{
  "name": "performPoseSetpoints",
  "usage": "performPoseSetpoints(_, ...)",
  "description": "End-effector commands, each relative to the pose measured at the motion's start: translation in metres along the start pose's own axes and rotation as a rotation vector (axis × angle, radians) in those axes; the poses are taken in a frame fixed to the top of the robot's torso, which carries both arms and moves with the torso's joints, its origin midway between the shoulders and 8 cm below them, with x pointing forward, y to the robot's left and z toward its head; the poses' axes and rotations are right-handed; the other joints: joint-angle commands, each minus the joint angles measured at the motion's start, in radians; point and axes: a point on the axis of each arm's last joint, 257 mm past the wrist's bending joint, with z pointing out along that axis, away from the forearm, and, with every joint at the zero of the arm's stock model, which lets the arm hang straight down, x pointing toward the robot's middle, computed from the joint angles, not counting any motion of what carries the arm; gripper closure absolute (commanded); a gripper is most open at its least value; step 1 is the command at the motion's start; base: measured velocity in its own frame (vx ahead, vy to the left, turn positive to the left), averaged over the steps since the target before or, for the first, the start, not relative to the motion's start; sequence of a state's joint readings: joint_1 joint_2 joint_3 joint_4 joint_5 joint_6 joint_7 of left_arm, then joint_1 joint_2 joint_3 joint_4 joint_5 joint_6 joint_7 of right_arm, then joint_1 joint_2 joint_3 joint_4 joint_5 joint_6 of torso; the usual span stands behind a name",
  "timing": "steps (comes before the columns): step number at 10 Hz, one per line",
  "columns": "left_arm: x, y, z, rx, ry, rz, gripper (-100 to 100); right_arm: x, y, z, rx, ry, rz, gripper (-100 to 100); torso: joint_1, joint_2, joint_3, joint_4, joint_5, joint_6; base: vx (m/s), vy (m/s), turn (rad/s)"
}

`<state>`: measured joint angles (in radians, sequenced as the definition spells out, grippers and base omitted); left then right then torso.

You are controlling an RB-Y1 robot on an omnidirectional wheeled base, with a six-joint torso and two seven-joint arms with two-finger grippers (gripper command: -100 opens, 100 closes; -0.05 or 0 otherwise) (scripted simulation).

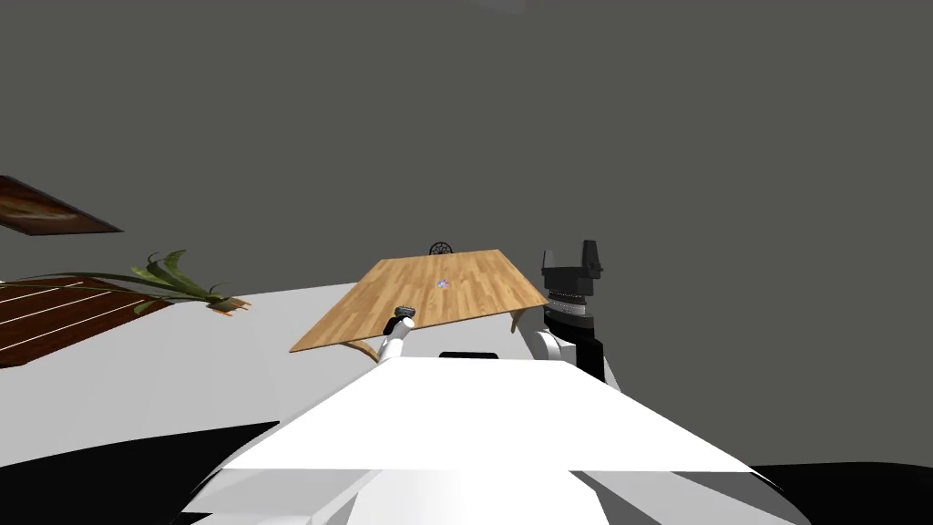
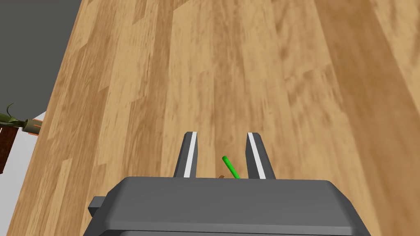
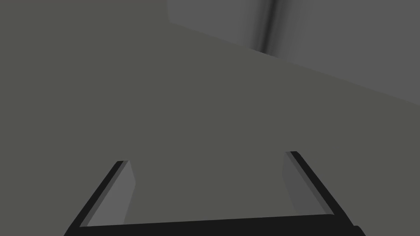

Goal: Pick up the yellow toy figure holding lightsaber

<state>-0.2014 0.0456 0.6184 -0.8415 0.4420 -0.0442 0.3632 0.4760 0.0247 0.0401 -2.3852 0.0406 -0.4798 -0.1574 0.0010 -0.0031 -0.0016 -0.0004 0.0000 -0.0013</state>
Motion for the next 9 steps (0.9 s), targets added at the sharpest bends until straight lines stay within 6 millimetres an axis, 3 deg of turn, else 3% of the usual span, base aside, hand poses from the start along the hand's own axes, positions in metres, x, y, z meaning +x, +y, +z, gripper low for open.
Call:
performPoseSetpoints(1,0.004,0.006,-0.003,-0.012,0.01,0.006,100,0.0,0.0,0.0,0.0,0.0,0.0,0,0.0,0.0,0.0,0.0,0.0,0.0,0.046,-0.012,0.065)
performPoseSetpoints(7,0.041,0.057,-0.025,-0.111,0.093,0.068,100,0.0,0.0,0.0,0.0,0.0,0.0,0,0.0,0.001,0.001,0.0,0.0,0.0,0.048,-0.02,0.233)
performPoseSetpoints(8,0.037,0.05,-0.022,-0.099,0.084,0.063,100,0.0,0.0,0.0,0.0,0.0,0.0,0,-0.001,0.0,0.0,0.0,0.0,0.0,0.028,-0.02,0.046)
performPoseSetpoints(9,0.037,0.052,-0.023,-0.102,0.085,0.064,0,0.0,0.0,0.0,0.0,0.0,0.0,0,0.0,0.002,0.001,0.0,0.0,0.001,0.0,0.0,0.0)
